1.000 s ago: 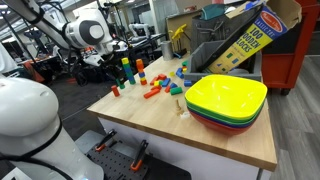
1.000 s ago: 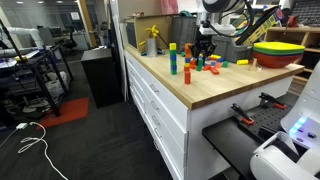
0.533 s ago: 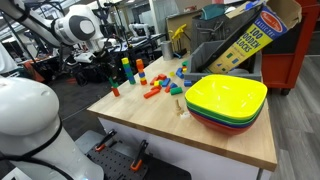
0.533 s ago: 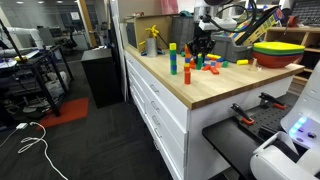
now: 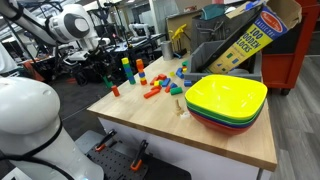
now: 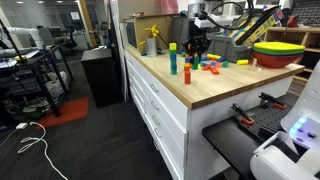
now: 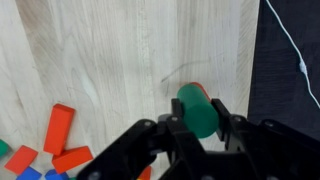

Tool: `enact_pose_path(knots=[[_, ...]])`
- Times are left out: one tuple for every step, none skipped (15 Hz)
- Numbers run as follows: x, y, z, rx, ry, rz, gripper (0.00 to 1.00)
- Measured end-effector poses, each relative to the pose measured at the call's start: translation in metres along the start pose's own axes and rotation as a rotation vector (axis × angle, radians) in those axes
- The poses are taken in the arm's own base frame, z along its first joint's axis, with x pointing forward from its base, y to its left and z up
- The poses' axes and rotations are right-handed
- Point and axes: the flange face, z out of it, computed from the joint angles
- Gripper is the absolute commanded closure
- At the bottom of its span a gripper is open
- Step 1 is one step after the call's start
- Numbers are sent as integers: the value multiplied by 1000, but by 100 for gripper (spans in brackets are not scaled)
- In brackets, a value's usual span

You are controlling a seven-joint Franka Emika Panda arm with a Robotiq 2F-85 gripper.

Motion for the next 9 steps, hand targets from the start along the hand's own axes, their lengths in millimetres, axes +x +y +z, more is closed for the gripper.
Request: enact_pose_path(knots=[[1,-2,-1,-2,-6,-3,92],[3,-3,-1,-3,-12,-4,92],[6,-5,-1,-2,-17,-6,92],[9,-7,0,-2,-22,-7,92],[11,-9,1,-2,-29,-8,92],[14,-11,2,-2,-34,-9,92],[17,-13,4,-2,-40,-7,92],[20,-15,5,-3,-44,-2,92],[23,-17,6,-4,-47,0,92]])
